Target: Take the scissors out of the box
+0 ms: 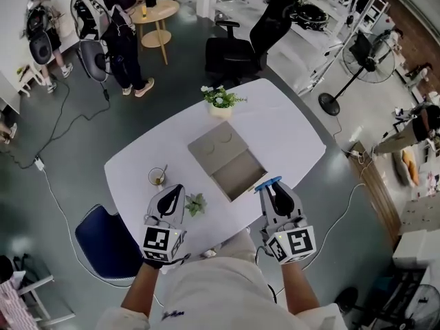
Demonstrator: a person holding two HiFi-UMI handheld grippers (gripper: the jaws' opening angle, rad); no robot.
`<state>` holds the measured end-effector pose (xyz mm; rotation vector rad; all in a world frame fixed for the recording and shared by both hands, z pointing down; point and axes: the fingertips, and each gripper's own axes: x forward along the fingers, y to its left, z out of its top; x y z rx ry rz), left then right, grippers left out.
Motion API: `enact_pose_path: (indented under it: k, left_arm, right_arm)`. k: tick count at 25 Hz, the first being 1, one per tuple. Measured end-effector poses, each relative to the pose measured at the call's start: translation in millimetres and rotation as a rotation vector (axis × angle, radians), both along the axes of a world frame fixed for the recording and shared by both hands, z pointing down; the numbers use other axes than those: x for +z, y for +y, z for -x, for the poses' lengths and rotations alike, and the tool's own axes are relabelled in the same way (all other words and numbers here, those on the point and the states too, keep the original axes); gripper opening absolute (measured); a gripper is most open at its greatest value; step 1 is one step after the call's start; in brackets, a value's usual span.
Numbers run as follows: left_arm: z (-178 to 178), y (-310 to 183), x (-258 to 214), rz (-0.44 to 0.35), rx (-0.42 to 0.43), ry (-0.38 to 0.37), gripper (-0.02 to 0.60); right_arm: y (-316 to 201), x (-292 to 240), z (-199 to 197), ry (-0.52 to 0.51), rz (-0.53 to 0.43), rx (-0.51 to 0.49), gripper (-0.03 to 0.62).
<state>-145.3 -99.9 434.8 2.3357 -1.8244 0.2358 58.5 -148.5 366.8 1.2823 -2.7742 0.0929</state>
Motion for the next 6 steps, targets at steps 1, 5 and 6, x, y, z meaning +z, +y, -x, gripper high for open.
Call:
enact_pose_path:
  k: [1,5,6]
  left_arm:
    - [0.5,0.7,0.8,0.001,-0.003,0.002,0.002]
    - [2.8,0.1,5.2,0.000,-0.012,0.004,0.002]
    - [3.3,-0.3,6.4,0.000,-0.014,0.004,0.002]
  right_arm:
    - [0.1,1.6,-0.2,0.000,0.002,0.002,0.091]
    - [-4.2,8.9,-2.5,-0.004,0.010,0.014,0.091]
    - [-5.7,10.6,-3.2,-0.006,0.011,0.017,0.091]
